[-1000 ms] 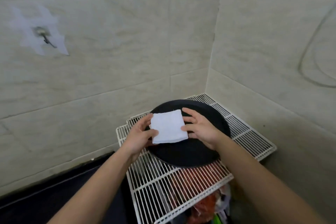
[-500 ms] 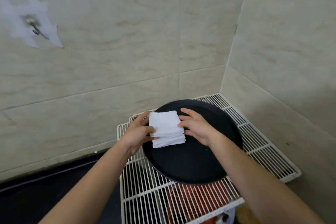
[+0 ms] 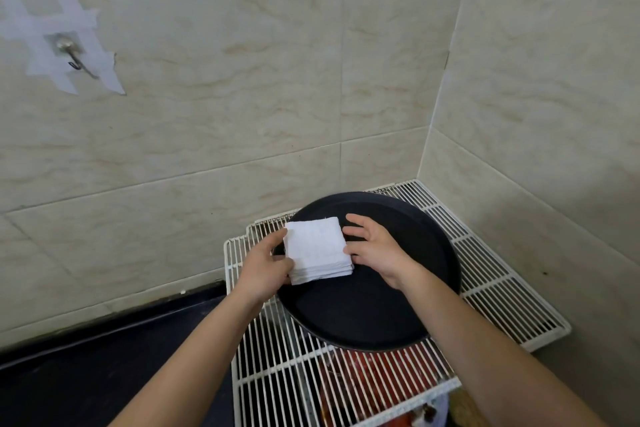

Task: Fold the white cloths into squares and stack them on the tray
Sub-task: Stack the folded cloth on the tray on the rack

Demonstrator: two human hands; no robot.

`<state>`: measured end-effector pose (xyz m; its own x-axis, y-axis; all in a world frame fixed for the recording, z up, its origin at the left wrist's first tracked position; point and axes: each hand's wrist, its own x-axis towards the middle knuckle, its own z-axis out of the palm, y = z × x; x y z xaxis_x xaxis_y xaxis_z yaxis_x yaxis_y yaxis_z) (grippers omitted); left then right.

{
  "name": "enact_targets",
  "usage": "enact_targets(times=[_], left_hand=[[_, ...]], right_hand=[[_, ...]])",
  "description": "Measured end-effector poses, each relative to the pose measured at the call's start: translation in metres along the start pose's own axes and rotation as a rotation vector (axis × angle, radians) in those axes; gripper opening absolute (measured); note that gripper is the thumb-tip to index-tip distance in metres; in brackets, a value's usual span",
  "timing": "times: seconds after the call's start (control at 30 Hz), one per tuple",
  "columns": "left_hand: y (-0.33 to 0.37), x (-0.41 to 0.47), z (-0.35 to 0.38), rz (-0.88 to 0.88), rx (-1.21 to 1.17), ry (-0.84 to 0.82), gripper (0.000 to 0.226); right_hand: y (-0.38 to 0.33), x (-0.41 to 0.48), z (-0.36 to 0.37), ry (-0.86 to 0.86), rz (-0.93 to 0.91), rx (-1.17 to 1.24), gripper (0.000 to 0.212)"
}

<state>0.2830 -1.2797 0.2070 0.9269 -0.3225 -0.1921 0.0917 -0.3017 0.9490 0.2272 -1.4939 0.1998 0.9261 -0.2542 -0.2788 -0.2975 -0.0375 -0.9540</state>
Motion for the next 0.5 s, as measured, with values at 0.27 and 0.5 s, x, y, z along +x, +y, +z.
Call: enact_targets(times=[0.27, 0.5], left_hand=[[-0.011, -0.007, 0.017, -0.056, -0.125, -0.07, 0.044], [-0.004, -0.009, 0.029, -0.154, -0.292, -0.095, 0.04]], right_hand=[[0.005, -0.004, 0.008, 0.059, -0.052, -0.118, 0.071], [0.001, -0.019, 0.014, 0.059, -0.051, -0.14, 0.066]])
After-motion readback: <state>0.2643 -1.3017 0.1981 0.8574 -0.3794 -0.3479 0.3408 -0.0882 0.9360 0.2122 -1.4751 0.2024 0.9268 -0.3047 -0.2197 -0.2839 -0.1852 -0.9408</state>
